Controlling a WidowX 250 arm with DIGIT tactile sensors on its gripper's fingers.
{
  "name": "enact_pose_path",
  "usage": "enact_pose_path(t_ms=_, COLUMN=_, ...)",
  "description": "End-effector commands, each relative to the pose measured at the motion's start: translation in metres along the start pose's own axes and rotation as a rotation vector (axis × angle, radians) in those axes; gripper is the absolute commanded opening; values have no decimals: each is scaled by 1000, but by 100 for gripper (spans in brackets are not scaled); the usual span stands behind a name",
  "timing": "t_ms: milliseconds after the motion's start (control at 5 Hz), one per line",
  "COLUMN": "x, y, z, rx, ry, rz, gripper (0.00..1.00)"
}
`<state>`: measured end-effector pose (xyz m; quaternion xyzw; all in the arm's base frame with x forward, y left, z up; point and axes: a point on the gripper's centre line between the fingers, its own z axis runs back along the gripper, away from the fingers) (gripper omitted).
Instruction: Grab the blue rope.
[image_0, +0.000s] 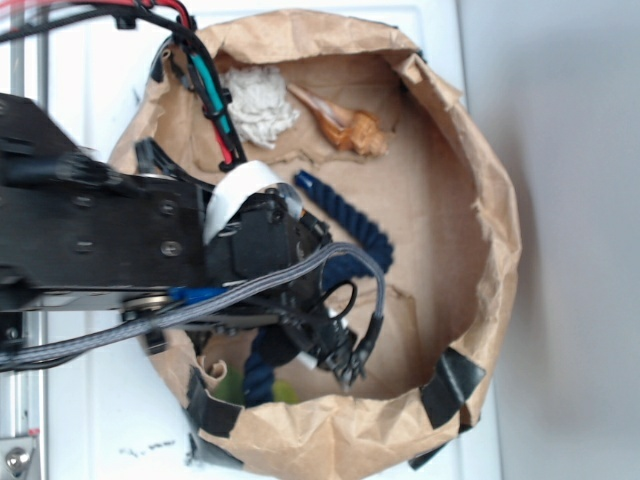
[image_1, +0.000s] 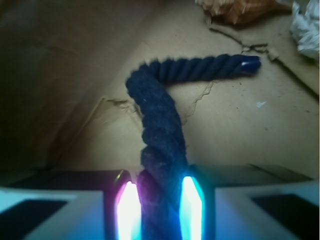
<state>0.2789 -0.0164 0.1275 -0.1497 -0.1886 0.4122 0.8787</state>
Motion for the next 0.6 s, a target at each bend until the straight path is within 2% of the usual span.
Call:
enact_pose_path(t_ms=0, x=28, y=-21, z=38, rx=46, ry=-27, rz=-80, gripper=0)
enact_pose_path(t_ms=200, x=38, y=-18, z=47, rx=115, ry=-15, rz=-139, gripper=0)
enact_pose_path(t_ms=400, x=24, y=-13, z=45, rx=84, ry=-117, rz=-235, gripper=0)
